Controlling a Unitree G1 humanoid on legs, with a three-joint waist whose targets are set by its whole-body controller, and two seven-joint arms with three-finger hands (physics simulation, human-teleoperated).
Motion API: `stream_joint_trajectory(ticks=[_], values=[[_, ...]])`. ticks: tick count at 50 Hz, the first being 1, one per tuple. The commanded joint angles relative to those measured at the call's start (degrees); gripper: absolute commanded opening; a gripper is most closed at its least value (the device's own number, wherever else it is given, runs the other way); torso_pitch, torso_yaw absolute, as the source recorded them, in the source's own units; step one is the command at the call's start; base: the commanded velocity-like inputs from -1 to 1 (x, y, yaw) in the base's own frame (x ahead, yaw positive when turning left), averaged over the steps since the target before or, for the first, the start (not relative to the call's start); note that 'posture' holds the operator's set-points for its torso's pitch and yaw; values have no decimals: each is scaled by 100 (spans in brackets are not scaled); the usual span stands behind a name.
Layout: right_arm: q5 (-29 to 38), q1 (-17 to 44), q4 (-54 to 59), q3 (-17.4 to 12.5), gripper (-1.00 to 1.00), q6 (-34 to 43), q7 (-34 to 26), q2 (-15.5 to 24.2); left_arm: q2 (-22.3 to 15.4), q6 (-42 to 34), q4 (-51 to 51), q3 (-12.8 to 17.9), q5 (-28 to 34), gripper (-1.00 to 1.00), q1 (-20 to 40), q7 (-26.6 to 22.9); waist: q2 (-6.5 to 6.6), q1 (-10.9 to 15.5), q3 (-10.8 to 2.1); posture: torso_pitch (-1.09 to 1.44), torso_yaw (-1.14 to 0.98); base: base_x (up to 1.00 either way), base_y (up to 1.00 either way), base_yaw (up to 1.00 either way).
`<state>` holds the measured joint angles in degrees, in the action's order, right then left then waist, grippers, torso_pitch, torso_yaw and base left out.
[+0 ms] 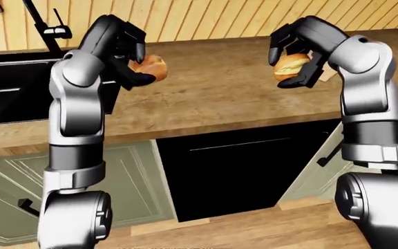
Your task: Place all breads on the cutting board.
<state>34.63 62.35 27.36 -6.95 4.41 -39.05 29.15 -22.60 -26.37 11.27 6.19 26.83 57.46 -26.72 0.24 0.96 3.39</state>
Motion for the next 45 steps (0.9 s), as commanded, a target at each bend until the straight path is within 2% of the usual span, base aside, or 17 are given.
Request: stream_joint_trajectory(ticks=[1,5,7,8,9,12,15,16,17,20,26,28,34,37,38,41,45], values=[[-46,225,-194,-57,-100,-105,100,58,-75,127,-189,93,24,-100,213,113,-30,18,-174,0,0,0,-65,0],[-50,205,-195,-56,-100,-115,114,52,-61,153,-183,99,19,-100,175,133,97,20,-208,0,0,0,-63,0],[-56,210,-193,-55,-100,-116,118,44,-65,158,-178,104,16,-100,175,138,369,13,-304,0,0,0,-62,0],[-56,210,-194,-55,-100,-116,118,44,-66,159,-176,104,15,-100,175,138,156,66,-242,0,0,0,-62,0],[-55,201,-215,-49,-100,-111,117,33,-61,153,-194,103,13,-100,162,135,303,1,-306,0,0,0,-62,0],[-63,201,-210,-47,-100,-122,125,20,-46,177,-178,84,22,-100,143,142,315,-21,-381,0,0,0,-63,0],[-71,188,-211,-47,-100,-134,127,12,-47,170,-177,87,27,-100,155,136,49,-4,-227,0,0,0,-63,0],[-72,179,-210,-45,-100,-143,129,12,-51,157,-184,93,26,-100,162,129,-138,-4,-250,0,0,0,-64,0],[-74,184,-216,-47,-100,-130,121,11,-49,153,-197,89,29,-100,154,124,-497,-28,-346,0,0,0,-64,0],[-80,184,-216,-50,-100,-143,126,14,-41,160,-196,93,26,-100,140,134,-315,-96,-272,0,0,0,-53,0],[-83,169,-211,-41,-100,-159,136,-4,-52,178,-178,99,22,-100,136,133,-340,-132,-139,0,0,0,0,0],[-90,185,-200,-43,-100,-151,128,-4,-49,188,-169,95,21,-100,140,136,-315,-86,-255,0,0,0,-18,0],[-101,163,-199,-49,-100,-151,137,3,-43,226,-136,90,26,-100,128,156,175,-71,-192,0,0,0,-44,0],[-109,169,-192,-49,-100,-152,143,-2,-39,230,-126,86,28,-100,141,154,574,-64,-212,0,0,0,-61,0],[-127,173,-189,-55,-100,-159,152,-9,-39,241,-115,89,27,-100,137,163,379,-20,-198,0,0,0,-62,0],[-142,144,-171,-52,-100,-200,170,-8,-11,250,-145,87,20,-100,86,178,417,-46,-357,0,0,0,-62,0],[-141,134,-151,-47,-100,-208,180,-5,-6,272,-120,79,20,-100,91,182,253,-30,-264,0,0,0,-62,0]])
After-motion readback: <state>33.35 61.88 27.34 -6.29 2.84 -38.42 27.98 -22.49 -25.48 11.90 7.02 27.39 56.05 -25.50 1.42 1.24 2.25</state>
